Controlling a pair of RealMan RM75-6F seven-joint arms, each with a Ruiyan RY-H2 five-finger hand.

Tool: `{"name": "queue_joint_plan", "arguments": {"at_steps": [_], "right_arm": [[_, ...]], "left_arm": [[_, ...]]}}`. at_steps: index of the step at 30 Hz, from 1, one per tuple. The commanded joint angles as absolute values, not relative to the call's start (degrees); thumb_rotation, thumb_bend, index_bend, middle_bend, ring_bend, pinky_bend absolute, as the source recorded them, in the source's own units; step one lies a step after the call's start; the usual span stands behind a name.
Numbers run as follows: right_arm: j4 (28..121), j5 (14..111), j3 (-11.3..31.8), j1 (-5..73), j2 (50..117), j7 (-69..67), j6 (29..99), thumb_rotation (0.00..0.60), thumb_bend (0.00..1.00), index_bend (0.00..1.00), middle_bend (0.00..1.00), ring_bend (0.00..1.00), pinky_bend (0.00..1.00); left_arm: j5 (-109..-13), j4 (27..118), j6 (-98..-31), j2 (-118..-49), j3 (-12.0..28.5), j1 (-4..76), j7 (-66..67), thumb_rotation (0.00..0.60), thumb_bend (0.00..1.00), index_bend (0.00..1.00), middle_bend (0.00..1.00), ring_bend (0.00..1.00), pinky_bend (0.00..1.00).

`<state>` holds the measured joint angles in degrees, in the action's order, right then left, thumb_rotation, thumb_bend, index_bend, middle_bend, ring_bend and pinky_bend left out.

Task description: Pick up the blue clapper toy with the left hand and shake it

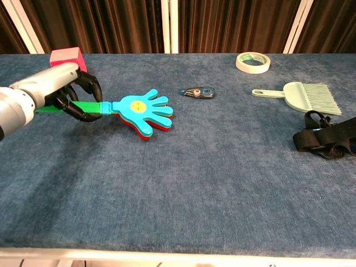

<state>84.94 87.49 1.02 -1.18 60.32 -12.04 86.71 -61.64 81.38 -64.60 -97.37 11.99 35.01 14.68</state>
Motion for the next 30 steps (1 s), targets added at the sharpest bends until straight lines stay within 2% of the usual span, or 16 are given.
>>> {"name": "queue_joint_plan", "arguments": {"at_steps": [1, 4, 7, 12, 14, 19, 21, 23, 27, 30], "right_arm": [[85.05, 87.75, 0.86, -1.13, 60.26, -12.16, 86.61, 0.6, 0.18, 0.0, 0.0, 0.0, 0.0], [85.11, 87.93, 0.79, -1.14, 60.22, -12.24, 86.68, 0.6, 0.17, 0.0, 0.0, 0.0, 0.0], [85.12, 87.92, 0.79, -1.18, 60.13, -12.27, 86.75, 0.6, 0.18, 0.0, 0.0, 0.0, 0.0], [85.19, 87.81, 0.84, -1.16, 59.99, -12.25, 86.7, 0.6, 0.18, 0.0, 0.0, 0.0, 0.0], [85.2, 87.78, 0.82, -1.12, 59.99, -12.28, 86.56, 0.6, 0.18, 0.0, 0.0, 0.0, 0.0], [85.23, 87.66, 0.8, -0.98, 59.95, -12.25, 86.17, 0.6, 0.18, 0.0, 0.0, 0.0, 0.0], [85.33, 87.58, 0.79, -0.94, 59.86, -12.22, 86.03, 0.6, 0.18, 0.0, 0.0, 0.0, 0.0], [85.45, 87.51, 0.76, -0.89, 59.74, -12.14, 85.84, 0.6, 0.18, 0.0, 0.0, 0.0, 0.0], [85.81, 87.44, 0.64, -0.71, 59.59, -11.97, 85.29, 0.6, 0.18, 0.0, 0.0, 0.0, 0.0], [85.81, 87.33, 0.65, -0.61, 59.64, -11.97, 85.06, 0.6, 0.18, 0.0, 0.0, 0.0, 0.0]], "left_arm": [[-62.81, 81.44, -64.99, -96.37, 10.37, 34.97, 18.33, 0.6, 0.39, 0.71, 0.64, 0.63, 0.82], [-60.55, 82.9, -63.45, -95.46, 9.88, 35.37, 22.32, 0.6, 0.38, 0.67, 0.71, 0.73, 0.93], [-57.77, 84.38, -62.06, -94.81, 10.05, 35.65, 24.47, 0.6, 0.38, 0.66, 0.79, 0.82, 0.99], [-52.53, 85.99, -59.88, -93.85, 10.53, 36.32, 27.44, 0.6, 0.38, 0.62, 0.86, 0.9, 1.0], [-49.87, 86.76, -58.68, -93.26, 10.61, 36.73, 28.75, 0.6, 0.37, 0.54, 0.86, 0.91, 1.0], [-39.68, 89.9, -55.41, -90.99, 10.8, 38.85, 33.43, 0.6, 0.33, 0.27, 0.85, 0.93, 1.0], [-37.73, 90.58, -56.07, -90.87, 10.77, 39.69, 34.98, 0.6, 0.33, 0.24, 0.87, 0.94, 1.0], [-35.81, 90.99, -57.28, -91.22, 11.06, 40.28, 36.04, 0.6, 0.34, 0.26, 0.88, 0.95, 1.0], [-26.35, 93.68, -59.81, -91.82, 13.26, 42.51, 39.34, 0.6, 0.34, 0.4, 0.89, 0.96, 1.0], [-25.56, 94.48, -62.03, -92.45, 14.34, 43.46, 39.39, 0.6, 0.34, 0.48, 0.9, 0.96, 1.0]]}}
